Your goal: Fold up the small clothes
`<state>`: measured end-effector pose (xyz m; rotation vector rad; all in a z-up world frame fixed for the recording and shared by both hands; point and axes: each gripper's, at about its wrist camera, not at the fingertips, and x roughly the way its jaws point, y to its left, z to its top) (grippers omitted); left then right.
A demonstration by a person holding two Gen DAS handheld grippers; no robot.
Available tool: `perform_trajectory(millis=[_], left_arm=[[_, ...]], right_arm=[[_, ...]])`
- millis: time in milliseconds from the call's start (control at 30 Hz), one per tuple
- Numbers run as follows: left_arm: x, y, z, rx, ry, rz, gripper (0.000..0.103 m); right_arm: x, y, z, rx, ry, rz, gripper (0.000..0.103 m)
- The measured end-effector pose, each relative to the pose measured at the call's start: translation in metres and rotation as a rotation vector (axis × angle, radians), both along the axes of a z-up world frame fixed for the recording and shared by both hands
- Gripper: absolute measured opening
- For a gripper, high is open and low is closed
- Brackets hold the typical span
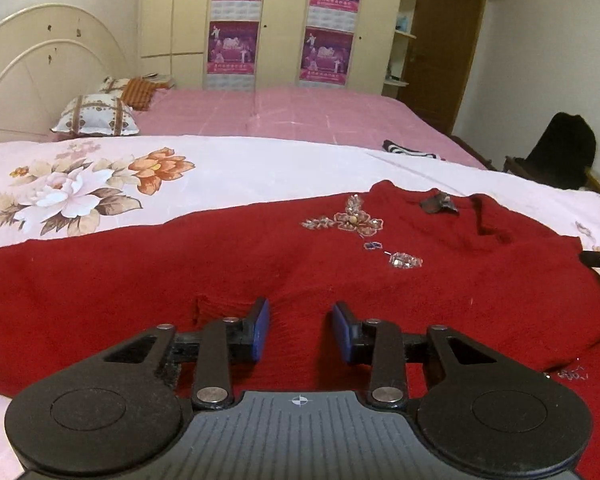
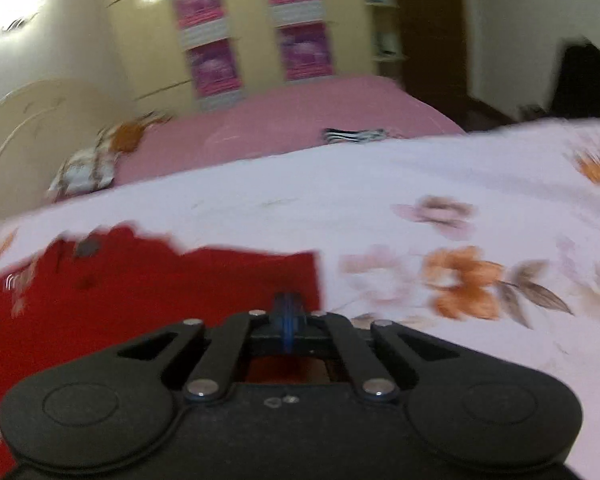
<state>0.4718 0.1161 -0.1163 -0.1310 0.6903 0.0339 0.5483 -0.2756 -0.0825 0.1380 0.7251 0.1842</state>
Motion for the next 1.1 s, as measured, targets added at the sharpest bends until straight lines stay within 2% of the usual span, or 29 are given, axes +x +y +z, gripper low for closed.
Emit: perform_trajectory(millis=[67, 100, 167, 200, 233, 267, 300, 333, 367, 400, 433, 500, 600, 733, 767, 800, 867, 1100], left_arm=[[-0.002, -0.002, -0.002, 0.006, -0.007, 0.004, 0.036], [-0.003, -0.004, -0.004, 0.012, -0.010, 0.007, 0.036], [-0.004, -0.008, -0.005, 0.033, -0.015, 0.008, 0.036], [-0.004, -0.008, -0.004, 0.039, -0.015, 0.003, 0.036], [-0.005, -0.005, -0.002, 0.034, -0.011, 0.002, 0.036], [-0.010, 0.001, 0.003, 0.008, -0.018, 0.020, 0.036], [-0.021, 0.011, 0.010, -0.020, -0.052, 0.055, 0.036], [-0.034, 0.023, 0.015, -0.034, -0.089, 0.092, 0.044], [-0.049, 0.039, 0.019, -0.043, -0.118, 0.147, 0.056], [-0.066, 0.056, 0.022, -0.051, -0.146, 0.207, 0.089], [-0.086, 0.079, 0.024, -0.068, -0.185, 0.269, 0.097], [-0.117, 0.129, 0.022, -0.120, -0.189, 0.390, 0.096], [-0.161, 0.218, 0.011, -0.291, -0.183, 0.648, 0.071], [-0.191, 0.305, -0.010, -0.515, -0.221, 0.844, 0.070], [-0.195, 0.321, -0.016, -0.577, -0.240, 0.858, 0.070], [-0.196, 0.331, -0.018, -0.608, -0.257, 0.865, 0.070], [-0.190, 0.347, -0.019, -0.612, -0.244, 0.857, 0.070], [-0.164, 0.371, -0.018, -0.537, -0.214, 0.821, 0.070]], right_arm=[[-0.003, 0.002, 0.005, -0.007, -0.001, 0.015, 0.002], [-0.009, 0.007, 0.011, 0.003, -0.034, 0.033, 0.007], [-0.019, 0.016, 0.017, 0.032, -0.091, 0.078, 0.007], [-0.019, 0.020, 0.012, 0.009, -0.083, 0.089, 0.008], [-0.013, 0.025, -0.002, -0.044, -0.009, 0.077, 0.008], [-0.016, 0.021, -0.003, -0.025, -0.034, 0.075, 0.008], [-0.017, 0.019, 0.000, -0.017, -0.019, 0.070, 0.013], [-0.022, 0.015, 0.006, 0.003, -0.020, 0.064, 0.019], [-0.028, 0.011, 0.012, 0.019, -0.033, 0.063, 0.021], [-0.039, 0.006, 0.020, 0.035, -0.063, 0.066, 0.025], [-0.053, -0.001, 0.027, 0.046, -0.099, 0.070, 0.030], [-0.074, -0.014, 0.034, 0.044, -0.111, 0.070, 0.034], [-0.108, -0.033, 0.030, 0.038, -0.076, 0.070, 0.034], [-0.137, -0.046, 0.023, 0.016, -0.015, 0.046, 0.034], [-0.142, -0.047, 0.023, 0.019, -0.004, 0.037, 0.034], [-0.145, -0.048, 0.023, 0.027, 0.010, 0.026, 0.034], [-0.147, -0.046, 0.024, 0.048, 0.017, 0.013, 0.034], [-0.140, -0.033, 0.033, 0.055, 0.005, 0.028, 0.034]])
